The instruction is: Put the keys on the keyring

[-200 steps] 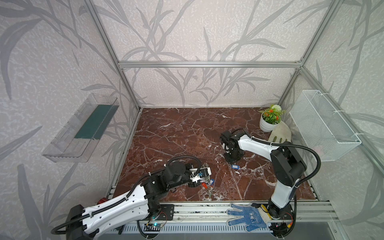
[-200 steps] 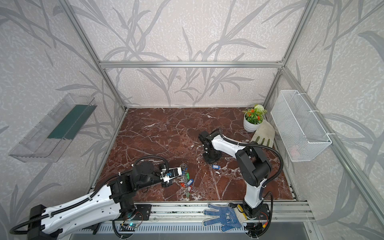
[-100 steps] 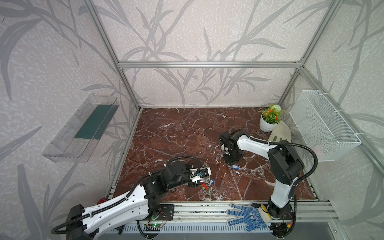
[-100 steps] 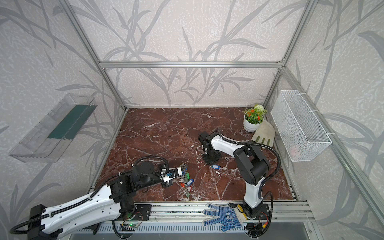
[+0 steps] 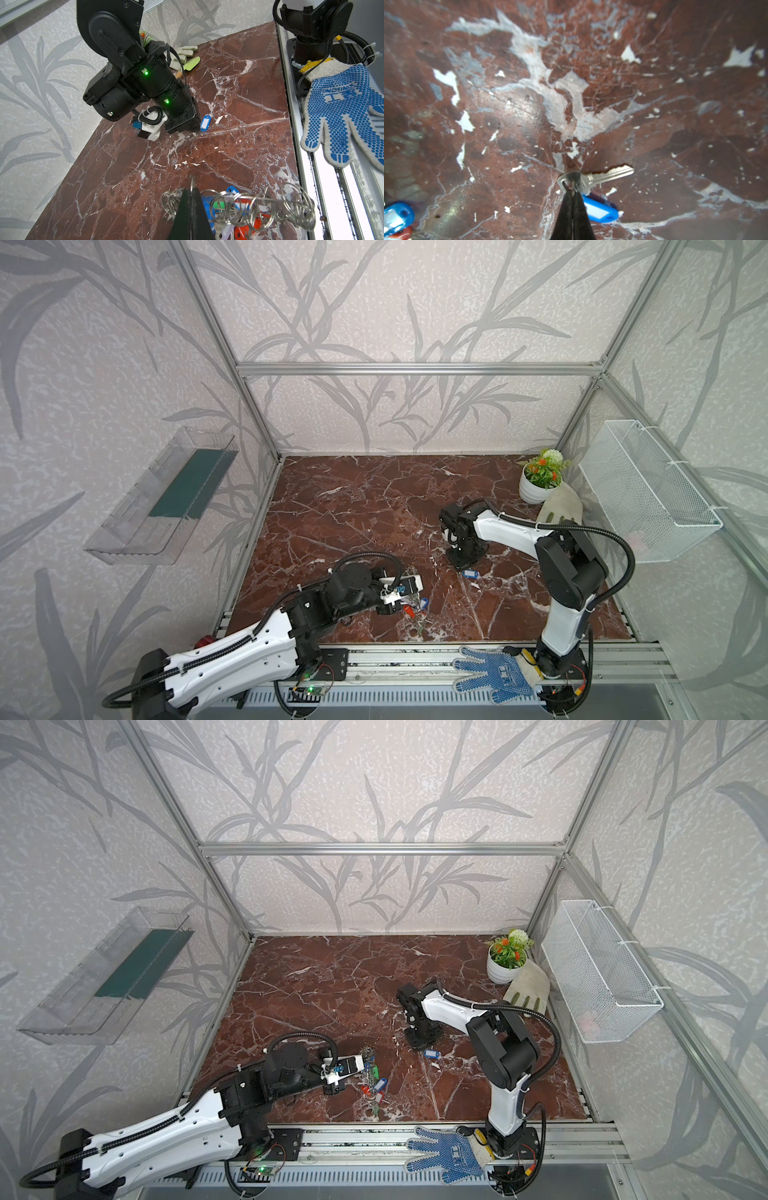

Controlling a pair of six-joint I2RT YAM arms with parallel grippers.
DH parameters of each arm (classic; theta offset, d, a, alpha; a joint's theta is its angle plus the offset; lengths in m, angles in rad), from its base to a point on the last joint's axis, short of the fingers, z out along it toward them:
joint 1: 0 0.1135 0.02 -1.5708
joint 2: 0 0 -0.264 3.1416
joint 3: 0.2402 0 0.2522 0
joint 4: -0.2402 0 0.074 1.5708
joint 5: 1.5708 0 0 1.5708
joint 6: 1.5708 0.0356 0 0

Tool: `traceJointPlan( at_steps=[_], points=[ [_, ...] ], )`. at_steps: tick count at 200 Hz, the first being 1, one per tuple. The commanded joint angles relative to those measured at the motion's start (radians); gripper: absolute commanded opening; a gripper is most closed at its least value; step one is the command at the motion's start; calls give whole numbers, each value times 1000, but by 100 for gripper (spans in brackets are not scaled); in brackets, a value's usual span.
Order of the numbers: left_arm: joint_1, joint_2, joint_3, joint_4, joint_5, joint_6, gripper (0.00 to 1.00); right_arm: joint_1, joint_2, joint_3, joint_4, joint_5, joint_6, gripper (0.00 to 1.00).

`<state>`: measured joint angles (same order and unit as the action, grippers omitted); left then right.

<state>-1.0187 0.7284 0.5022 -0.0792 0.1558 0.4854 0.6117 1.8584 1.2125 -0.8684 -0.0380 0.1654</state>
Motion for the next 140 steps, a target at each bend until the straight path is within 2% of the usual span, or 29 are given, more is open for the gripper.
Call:
traceJointPlan(
  at_steps=[1, 29, 59, 86, 140],
  points=[
    [-5, -26, 47, 44, 8, 2, 0, -6, -34, -16, -16, -2, 2, 0],
    [-6, -23, 50, 45, 13, 2, 0, -7, -78, -59, 80, 13, 32, 0],
    [-7, -21, 47, 44, 7, 4, 0, -7, -180, -191, 328, 18, 120, 0],
    [-7, -20, 49, 44, 7, 4, 0, -7, -237, -294, 475, 87, 166, 0],
    [-8, -16, 48, 45, 10, 3, 0, 14, -356, -498, 704, 149, 222, 0]
  ],
)
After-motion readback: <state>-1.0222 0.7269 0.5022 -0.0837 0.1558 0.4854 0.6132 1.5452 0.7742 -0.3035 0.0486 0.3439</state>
